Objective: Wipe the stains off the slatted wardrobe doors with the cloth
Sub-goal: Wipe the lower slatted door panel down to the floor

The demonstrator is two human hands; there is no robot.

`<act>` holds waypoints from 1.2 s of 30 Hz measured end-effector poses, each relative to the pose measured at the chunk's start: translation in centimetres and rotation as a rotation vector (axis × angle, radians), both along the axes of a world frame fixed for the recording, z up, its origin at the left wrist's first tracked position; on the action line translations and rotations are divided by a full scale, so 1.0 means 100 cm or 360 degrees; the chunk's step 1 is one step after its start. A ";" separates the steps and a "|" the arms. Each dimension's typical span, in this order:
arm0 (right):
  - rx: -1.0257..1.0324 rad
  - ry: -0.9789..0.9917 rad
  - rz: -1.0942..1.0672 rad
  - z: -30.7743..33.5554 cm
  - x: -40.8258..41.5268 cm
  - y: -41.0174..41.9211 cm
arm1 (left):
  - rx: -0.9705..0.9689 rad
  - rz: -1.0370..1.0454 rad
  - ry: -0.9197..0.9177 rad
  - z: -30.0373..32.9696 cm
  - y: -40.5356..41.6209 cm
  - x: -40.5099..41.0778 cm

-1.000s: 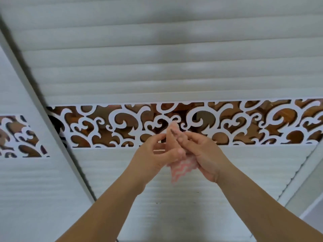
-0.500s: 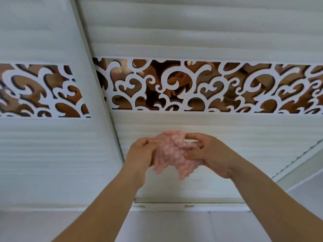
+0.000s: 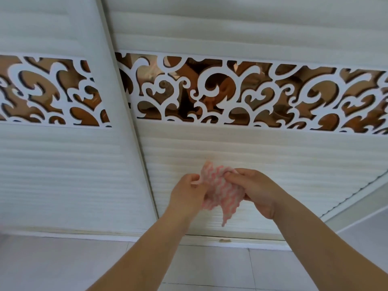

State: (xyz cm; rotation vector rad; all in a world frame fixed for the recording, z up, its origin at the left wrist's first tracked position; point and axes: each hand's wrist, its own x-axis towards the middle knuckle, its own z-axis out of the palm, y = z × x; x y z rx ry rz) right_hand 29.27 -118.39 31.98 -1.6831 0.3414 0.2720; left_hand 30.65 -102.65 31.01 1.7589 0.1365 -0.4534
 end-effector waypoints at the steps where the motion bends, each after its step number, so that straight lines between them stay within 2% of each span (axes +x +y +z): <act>1: -0.0013 0.0000 0.0032 -0.005 -0.001 -0.003 | -0.0114 -0.0036 0.0156 -0.001 -0.006 -0.003; 5: -0.0019 0.0044 0.0160 -0.026 0.000 -0.017 | -0.0653 0.0112 0.0576 -0.022 -0.026 -0.003; 10: -0.0074 0.0018 0.0206 -0.056 0.006 -0.029 | -0.0758 0.0475 0.0553 -0.054 -0.042 0.008; 15: -0.0161 -0.0076 0.0161 -0.087 0.031 -0.037 | -0.0803 0.0525 0.0426 -0.078 -0.046 0.032; 19: 0.0030 -0.0135 0.0379 -0.108 0.052 -0.037 | -0.0772 0.0344 0.0245 -0.098 -0.046 0.048; 22: 0.0133 -0.0200 0.0410 -0.129 0.060 -0.035 | -0.0736 0.0199 0.0120 -0.120 -0.043 0.056; 31: -0.0043 -0.0470 0.0296 -0.188 0.080 -0.029 | -0.0747 0.0228 -0.0425 -0.183 -0.043 0.081; 33: -0.0167 -0.0606 0.0144 -0.192 0.087 -0.027 | -0.0626 0.0202 -0.0668 -0.188 -0.043 0.090; 36: -0.0399 -0.0952 -0.0236 -0.186 0.101 -0.026 | -0.0234 0.0155 -0.1254 -0.197 -0.037 0.114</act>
